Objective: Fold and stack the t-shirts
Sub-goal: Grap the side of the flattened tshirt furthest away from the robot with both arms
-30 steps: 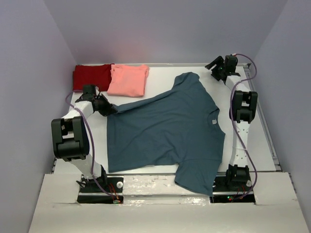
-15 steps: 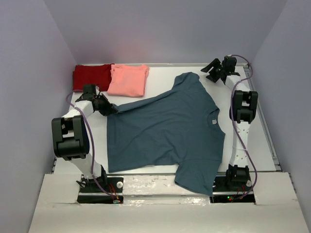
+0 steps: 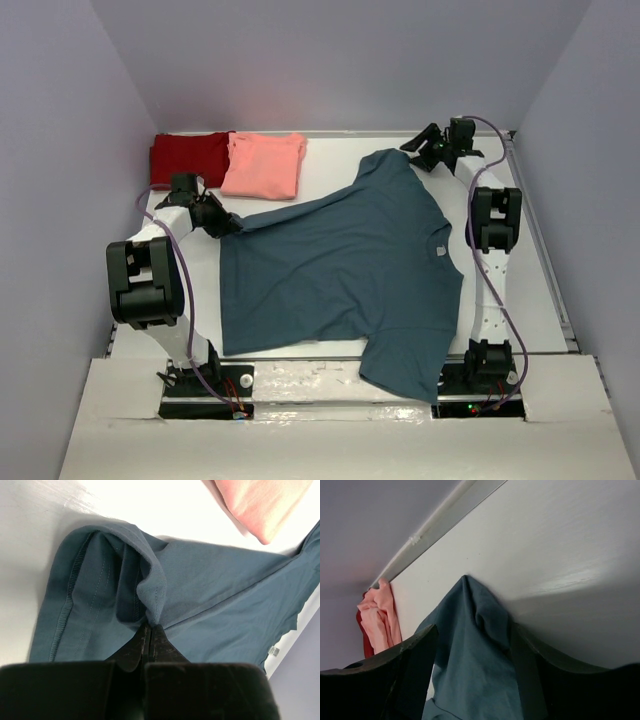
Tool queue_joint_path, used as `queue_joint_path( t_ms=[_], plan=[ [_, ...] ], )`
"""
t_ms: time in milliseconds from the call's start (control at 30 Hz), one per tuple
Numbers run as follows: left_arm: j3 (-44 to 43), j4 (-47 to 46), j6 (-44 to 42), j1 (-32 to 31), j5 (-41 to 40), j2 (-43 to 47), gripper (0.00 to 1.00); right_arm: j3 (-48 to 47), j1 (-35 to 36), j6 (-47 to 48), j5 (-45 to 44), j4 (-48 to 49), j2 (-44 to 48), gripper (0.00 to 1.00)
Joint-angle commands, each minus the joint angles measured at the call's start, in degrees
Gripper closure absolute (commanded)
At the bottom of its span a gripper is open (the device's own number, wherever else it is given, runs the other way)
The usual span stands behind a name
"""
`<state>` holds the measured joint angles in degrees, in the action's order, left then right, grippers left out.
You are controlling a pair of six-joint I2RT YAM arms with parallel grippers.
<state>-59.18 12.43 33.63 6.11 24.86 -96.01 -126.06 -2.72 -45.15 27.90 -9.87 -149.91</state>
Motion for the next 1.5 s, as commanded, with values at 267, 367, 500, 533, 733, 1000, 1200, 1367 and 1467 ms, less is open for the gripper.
queue_joint_path(
  t_ms=[267,367,500,533,733,1000,1200,1367,1467],
  plan=[
    [-2.5,0.3,-0.9,0.2,1.4,-0.2,1.0,-6.6,2.9,-1.2,1.1,-2.3,-5.0,0.64],
    [-2.5,0.4,-0.9,0.2,1.4,-0.2,1.0,-7.8,2.9,-0.4,0.2,-2.4,-5.0,0.55],
    [-2.8,0.6,-1.1,0.2,1.5,-0.3,1.0,-9.4,2.9,0.4,-0.8,-2.4,-5.2,0.39],
    [-2.8,0.7,-1.2,0.2,1.5,-0.3,1.0,-9.9,2.9,0.9,-0.9,-2.4,-5.4,0.37],
    [-3.0,1.3,-1.5,0.2,1.2,-0.2,1.0,-13.5,2.4,1.6,-2.5,-2.3,-6.8,0.52],
    [-3.8,1.9,-1.7,0.2,0.8,-0.3,1.0,-14.7,1.8,0.4,-2.1,-2.4,-7.9,1.0],
    [-4.1,1.8,-1.3,0.2,0.7,-0.6,1.0,-14.6,1.3,1.2,-3.0,-2.4,-6.9,1.0],
    [-4.9,1.8,-1.5,0.2,0.5,-1.1,1.0,-14.9,-0.5,1.5,-2.6,-2.4,-5.5,1.0],
    [-5.8,2.0,-1.8,0.4,0.2,-1.6,1.0,-14.5,-2.1,2.1,-2.4,-2.4,-3.3,1.0]
  ],
)
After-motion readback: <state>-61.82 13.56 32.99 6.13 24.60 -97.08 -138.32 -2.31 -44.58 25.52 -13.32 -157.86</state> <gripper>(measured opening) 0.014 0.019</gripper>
